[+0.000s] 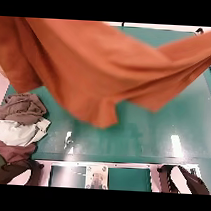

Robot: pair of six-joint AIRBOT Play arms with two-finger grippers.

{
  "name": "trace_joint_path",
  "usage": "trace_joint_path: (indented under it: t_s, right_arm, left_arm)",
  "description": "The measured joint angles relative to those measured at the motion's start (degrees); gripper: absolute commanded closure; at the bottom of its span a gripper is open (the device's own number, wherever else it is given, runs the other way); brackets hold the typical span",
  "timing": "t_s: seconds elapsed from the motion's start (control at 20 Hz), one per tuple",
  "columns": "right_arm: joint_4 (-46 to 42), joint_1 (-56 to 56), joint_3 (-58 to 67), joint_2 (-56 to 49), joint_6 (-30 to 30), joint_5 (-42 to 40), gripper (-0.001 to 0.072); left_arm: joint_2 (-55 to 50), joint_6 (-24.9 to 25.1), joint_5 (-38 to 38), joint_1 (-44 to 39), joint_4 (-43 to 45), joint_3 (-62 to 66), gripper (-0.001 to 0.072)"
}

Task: Fold the shirts.

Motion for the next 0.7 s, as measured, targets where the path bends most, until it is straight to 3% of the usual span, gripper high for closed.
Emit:
trace_joint_path:
  t_s: [0.25, 0.3, 0.35, 0.4, 0.55, 0.7]
  right_arm:
    - [-0.13, 7.48, -28.3, -4.42, -2.45, -8.02, 0.0697]
    - [-0.09, 8.98, -32.61, -6.75, -2.73, -10.82, 0.0697]
    - [-0.02, 10.14, -35.8, -9.55, -3.04, -13.38, 0.0697]
    - [-0.02, 10.95, -37.75, -12.31, -3.21, -15.06, 0.0697]
    - [-0.09, 11.56, -39.1, -20.0, -3.48, -17.94, 0.0697]
    - [-0.59, 9.88, -36.46, -23.67, -3.63, -17.81, 0.0696]
  left_arm:
    - [-19.47, 1.14, 0.61, 0.02, -10.49, -9.11, 0.0681]
    - [-24.52, 1.75, 1.51, 0.02, -14.49, -10.01, 0.058]
    - [-29.05, 2.21, 1.79, 0.0, -17.88, -10.69, 0.0225]
    - [-33.29, 2.38, 1.88, 0.0, -20.87, -11.21, 0.0119]
    - [-40.17, 1.6, 0.94, 1.62, -26.4, -10.82, 0.0117]
    - [-42.6, -2.21, -8.35, 6.21, -29.2, -5.66, 0.0117]
